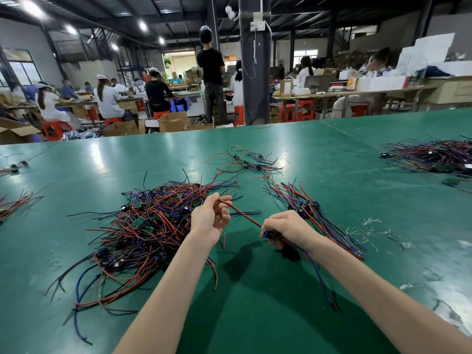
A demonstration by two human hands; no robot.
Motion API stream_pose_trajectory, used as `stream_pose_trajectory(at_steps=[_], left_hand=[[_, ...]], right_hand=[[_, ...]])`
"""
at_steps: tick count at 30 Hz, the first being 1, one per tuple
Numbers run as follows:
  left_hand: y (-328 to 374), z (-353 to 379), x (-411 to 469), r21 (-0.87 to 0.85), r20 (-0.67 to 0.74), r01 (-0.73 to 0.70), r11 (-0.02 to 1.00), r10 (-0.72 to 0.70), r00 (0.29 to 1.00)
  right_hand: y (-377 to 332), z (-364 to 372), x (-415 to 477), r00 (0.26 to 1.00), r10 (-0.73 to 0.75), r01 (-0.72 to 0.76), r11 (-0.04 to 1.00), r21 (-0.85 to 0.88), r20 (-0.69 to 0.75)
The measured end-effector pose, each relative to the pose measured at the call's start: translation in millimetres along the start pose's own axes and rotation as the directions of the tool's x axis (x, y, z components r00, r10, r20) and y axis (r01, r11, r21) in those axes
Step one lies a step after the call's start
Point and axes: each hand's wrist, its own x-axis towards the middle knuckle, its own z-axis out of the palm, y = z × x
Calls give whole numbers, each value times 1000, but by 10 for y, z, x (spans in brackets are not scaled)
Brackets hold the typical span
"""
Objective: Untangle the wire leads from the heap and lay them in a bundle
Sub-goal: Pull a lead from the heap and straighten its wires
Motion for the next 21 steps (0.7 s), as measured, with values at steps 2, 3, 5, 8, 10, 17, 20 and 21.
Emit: stream_pose_trajectory(at_steps=[2, 3, 5, 8, 10, 17, 20, 21], left_hand=[[8, -12, 11, 25, -30, -26, 999, 27, 999], [11, -15, 12, 42, -41, -37, 998, 39, 998], [19, -14, 15, 76, -64, -53, 996, 58, 996], [26, -15, 26, 132, -121, -63, 989, 80, 989], [33, -23, 29, 134, -127, -55, 989, 72, 989], [71, -60, 43, -73, 3, 131, 989, -132, 991], [68, -71, 45, -122, 17, 171, 978, -170, 985], [70, -76, 46, -127, 23, 177, 976, -176, 984]], right_hand=[[2, 4, 1, 1000, -2, 2, 1000, -7, 4], [3, 8, 1, 1000, -3, 3, 1000, -11, 3], [6, 13, 2, 1000, -6, 6, 1000, -18, -2], [14, 11, 12, 1000, -10, 9, 1000, -16, -6], [23, 7, 21, 1000, -9, 9, 1000, -15, -2], [33, -1, 30, 999, -18, 18, 1000, -13, 28], [33, 4, 26, 999, -21, 21, 1000, -12, 42], [28, 2, 22, 999, -20, 21, 1000, -11, 46]])
